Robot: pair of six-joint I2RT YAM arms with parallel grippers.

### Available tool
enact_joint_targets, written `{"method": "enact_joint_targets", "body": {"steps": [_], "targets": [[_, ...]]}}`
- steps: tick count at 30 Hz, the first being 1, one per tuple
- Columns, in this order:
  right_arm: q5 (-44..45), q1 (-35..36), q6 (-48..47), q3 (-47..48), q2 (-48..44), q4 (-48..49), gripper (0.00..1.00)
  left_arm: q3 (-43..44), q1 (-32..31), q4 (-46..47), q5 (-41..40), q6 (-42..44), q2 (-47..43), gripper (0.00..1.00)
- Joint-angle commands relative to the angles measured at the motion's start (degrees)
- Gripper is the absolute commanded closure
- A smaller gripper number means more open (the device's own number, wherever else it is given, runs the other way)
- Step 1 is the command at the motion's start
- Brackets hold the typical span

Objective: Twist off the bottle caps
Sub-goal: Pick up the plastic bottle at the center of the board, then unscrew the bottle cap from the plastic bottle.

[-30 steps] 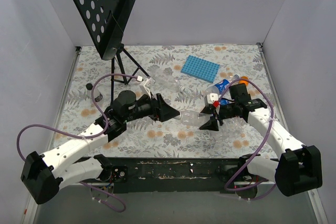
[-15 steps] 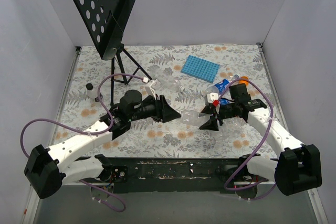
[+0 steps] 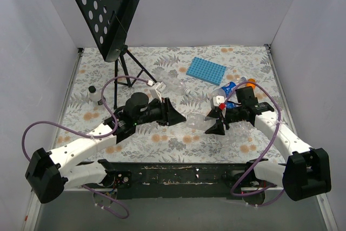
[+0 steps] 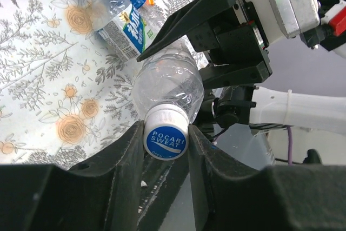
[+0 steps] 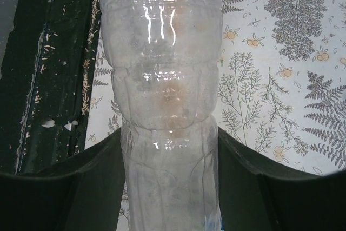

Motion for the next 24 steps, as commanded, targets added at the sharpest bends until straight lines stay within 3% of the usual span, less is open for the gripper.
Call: {"method": "enact_joint_targets", "body": {"steps": [1,4,9,24], "targets": [[1.95,-0.23,-0.77,-1.04,-0.82,1.68,0.94,0.87,-0.32,-4.96,-10.32,-11.28,-3.46,1.00],[3.97,-0.06,-0.59,-2.09,-1.96,3.09,0.94,2.36,-0.15,-11.90,-15.43,-25.42,-2.85,1.00],[7.13,1.26,-0.50,-3.41,-3.20,5.11,0.94,4.22,0.30,-13.86,-9.74,-38.80,1.28,1.00],[8.19,1.52,-0.85,-3.68,-4.08,5.11,0.94,4.04,0.38,-15.70,-13.59,-34.17,-0.03,1.00]]}}
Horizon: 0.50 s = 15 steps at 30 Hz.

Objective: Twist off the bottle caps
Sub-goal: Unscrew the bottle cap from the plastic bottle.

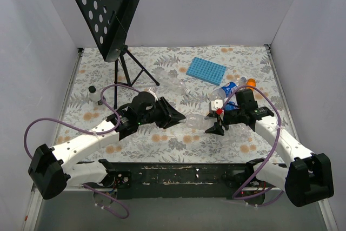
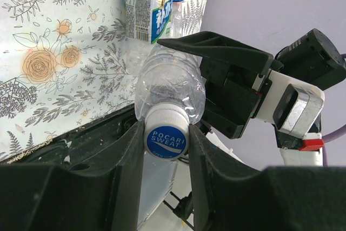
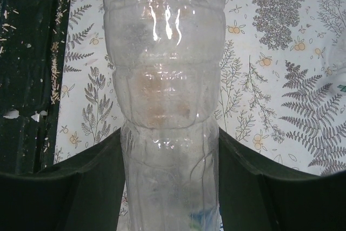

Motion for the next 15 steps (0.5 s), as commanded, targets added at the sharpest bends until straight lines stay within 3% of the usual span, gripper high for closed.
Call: {"method": "enact_joint_targets", "body": {"steps": [1,6,9,15], "targets": [[1.48,-0.05,-1.01,-0.24,-0.97,-0.79,0.94,0.50,0.89,-2.48,-4.94,0.70,-2.83,1.00],[1.13,-0.14,-1.18,-0.25,-0.80,-1.05,0.94,0.23,0.89,-2.56,-4.85,2.28,-2.83,1.00],[0.96,-0.05,-1.18,-0.25,-0.71,-1.14,0.93,0.15,0.89,-2.83,-5.02,2.81,-3.09,0.90],[0.25,-0.14,-1.36,0.02,-0.36,-1.49,0.93,-0.03,0.80,-3.18,-4.94,5.79,-4.76,0.40]]}}
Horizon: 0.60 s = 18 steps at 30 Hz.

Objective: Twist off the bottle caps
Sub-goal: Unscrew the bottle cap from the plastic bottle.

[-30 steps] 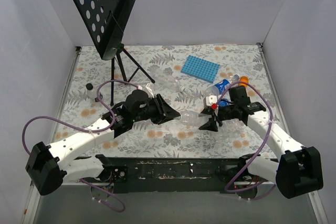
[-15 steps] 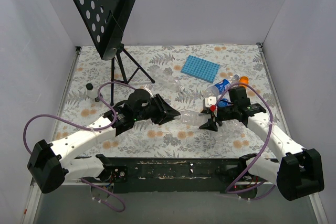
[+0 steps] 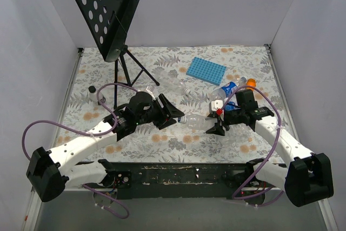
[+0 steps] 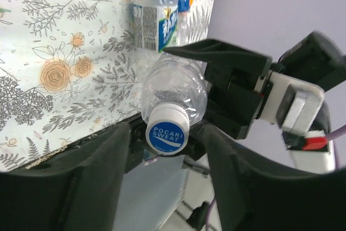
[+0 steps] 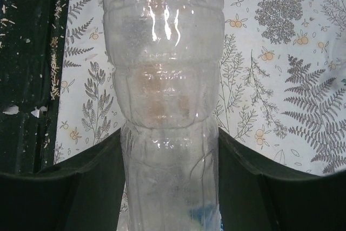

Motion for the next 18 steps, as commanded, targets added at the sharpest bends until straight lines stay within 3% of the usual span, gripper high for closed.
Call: {"method": "enact_joint_targets", "body": {"steps": [1,8,18], "targets": [[0.32,-0.27,-1.10,0.06,-0.27,-1.56,0.93,0.10,0.78,-2.52,-3.71,4.24,-4.04,0.36],[-0.30,-0.18,-1.54,0.33,-0.27,-2.35,0.93,-1.03,0.86,-8.85,-5.03,16.27,-11.06,0.04],[-3.81,-0.27,-9.00,2.17,0.78,-9.28,0.93,-10.00,0.95,-1.84,4.27,49.05,-27.15,0.02]]}}
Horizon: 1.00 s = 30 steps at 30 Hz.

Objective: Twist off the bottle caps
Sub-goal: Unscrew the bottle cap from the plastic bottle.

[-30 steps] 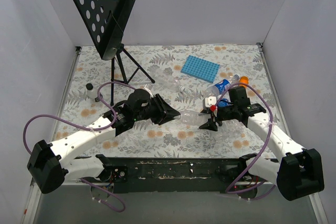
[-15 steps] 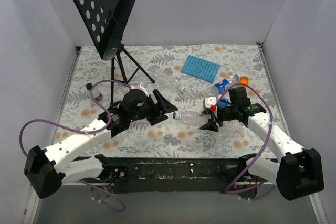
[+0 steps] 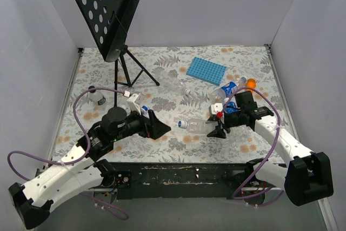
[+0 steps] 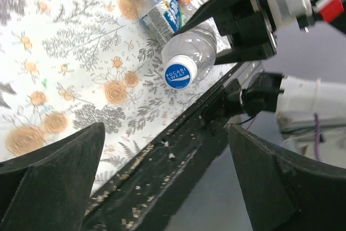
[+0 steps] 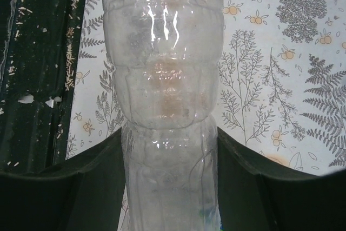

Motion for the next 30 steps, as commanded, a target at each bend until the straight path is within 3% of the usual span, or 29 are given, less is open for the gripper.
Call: {"method": "enact_joint_targets", "body": {"steps": [1,8,15,23,30], "targets": [[-3.83,0.02,-5.75,2.32,0.35,-5.23,0.92,-3.01,0.21,4.93,6.09,21.04,-5.85,0.02],[-4.28,-0.07,-6.81,2.50,0.43,-5.85,0.92,-8.63,0.12,15.38,15.94,41.19,-8.41,0.02],[-4.98,0.19,-7.07,2.94,0.17,-6.20,0.92,-10.04,0.12,23.91,21.13,41.29,-5.16,0.02],[-4.72,1.33,-7.07,3.12,0.17,-6.37,0.92,-12.15,0.12,27.70,23.15,42.61,-5.95,0.02],[-4.45,1.69,-7.07,2.85,0.08,-6.11,0.92,-11.36,0.21,29.10,25.79,44.19,0.02,0.03]]}}
